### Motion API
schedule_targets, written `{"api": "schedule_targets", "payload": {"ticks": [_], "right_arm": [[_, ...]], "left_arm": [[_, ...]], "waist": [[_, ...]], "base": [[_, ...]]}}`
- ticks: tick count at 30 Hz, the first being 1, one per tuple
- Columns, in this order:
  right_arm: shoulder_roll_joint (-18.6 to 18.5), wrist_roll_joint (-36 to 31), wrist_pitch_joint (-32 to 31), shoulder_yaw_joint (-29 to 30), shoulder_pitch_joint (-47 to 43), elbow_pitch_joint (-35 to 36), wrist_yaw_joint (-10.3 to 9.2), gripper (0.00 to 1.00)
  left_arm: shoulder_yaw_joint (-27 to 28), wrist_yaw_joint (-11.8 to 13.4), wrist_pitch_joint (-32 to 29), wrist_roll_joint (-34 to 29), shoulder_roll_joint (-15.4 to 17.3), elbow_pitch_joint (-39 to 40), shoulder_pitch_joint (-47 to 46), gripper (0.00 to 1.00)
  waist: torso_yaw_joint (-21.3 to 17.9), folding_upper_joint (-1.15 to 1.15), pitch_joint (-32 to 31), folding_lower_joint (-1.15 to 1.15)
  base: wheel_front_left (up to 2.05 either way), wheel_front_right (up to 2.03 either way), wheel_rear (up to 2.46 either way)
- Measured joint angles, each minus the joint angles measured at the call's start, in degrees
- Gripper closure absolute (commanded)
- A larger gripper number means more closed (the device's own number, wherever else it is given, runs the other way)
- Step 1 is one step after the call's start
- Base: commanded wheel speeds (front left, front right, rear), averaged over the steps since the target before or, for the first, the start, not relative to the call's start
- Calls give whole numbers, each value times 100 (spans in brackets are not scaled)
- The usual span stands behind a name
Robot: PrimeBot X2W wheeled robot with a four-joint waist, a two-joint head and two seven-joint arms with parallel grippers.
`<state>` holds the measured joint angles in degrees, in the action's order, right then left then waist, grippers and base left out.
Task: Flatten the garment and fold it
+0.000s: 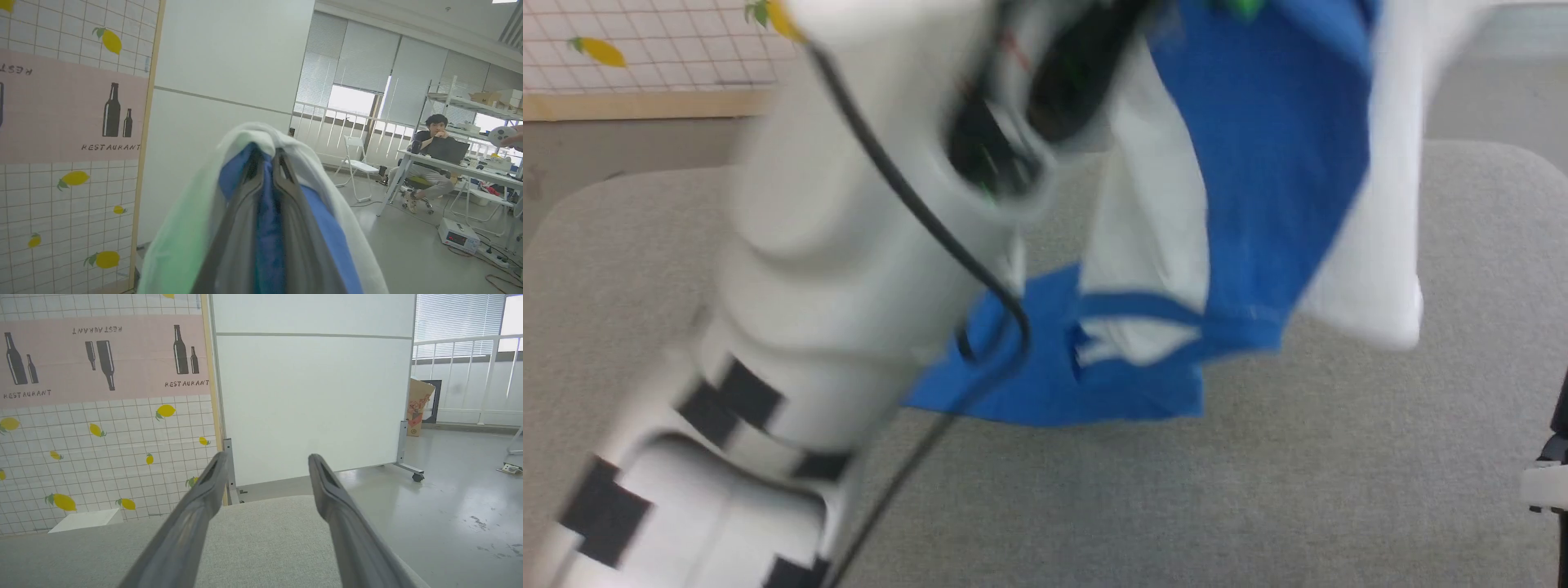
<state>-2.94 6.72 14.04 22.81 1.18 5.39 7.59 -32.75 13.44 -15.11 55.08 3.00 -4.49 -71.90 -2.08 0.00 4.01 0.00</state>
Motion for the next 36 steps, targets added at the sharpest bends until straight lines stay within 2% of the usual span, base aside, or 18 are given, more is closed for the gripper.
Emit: {"api": "schedule_targets", "payload": {"ticks": [4,9,14,18,23,24,25,33,36], "right_arm": [[2,0,-49,12,13,75,0,0],[2,1,-76,-38,107,135,0,0],[1,43,-115,-138,219,141,-1,0],[3,80,-115,-236,335,110,0,0],[2,98,-108,-281,391,22,0,0],[2,103,-107,-278,391,3,0,0],[1,105,-105,-275,391,-14,0,0],[2,90,-90,-255,388,-110,0,0],[2,81,-101,-256,360,-108,0,0]], "left_arm": [[-800,265,365,179,-3,157,844,100],[-1457,449,936,204,-20,-43,1812,100],[-2374,504,1223,-264,-14,-1123,2430,100],[-2695,538,1350,-492,7,-2097,2616,100],[-2839,346,1474,-508,-2,-2822,2631,100],[-2851,301,1553,-508,-1,-2871,2619,52],[-2858,258,1610,-504,1,-2877,2607,0],[-2533,235,2424,-305,7,-2580,2461,0],[-2307,367,2661,-298,257,-2202,2525,0]], "waist": [[-94,0,129,0],[-198,0,349,0],[-304,0,641,0],[-401,0,865,0],[-527,0,1122,0],[-546,0,1162,0],[-556,0,1188,0],[-480,0,1045,0],[-403,0,881,0]], "base": [[0,0,0],[0,0,0],[0,0,0],[0,0,0],[0,0,0],[0,0,0],[0,0,0],[0,0,0],[0,0,0]]}}
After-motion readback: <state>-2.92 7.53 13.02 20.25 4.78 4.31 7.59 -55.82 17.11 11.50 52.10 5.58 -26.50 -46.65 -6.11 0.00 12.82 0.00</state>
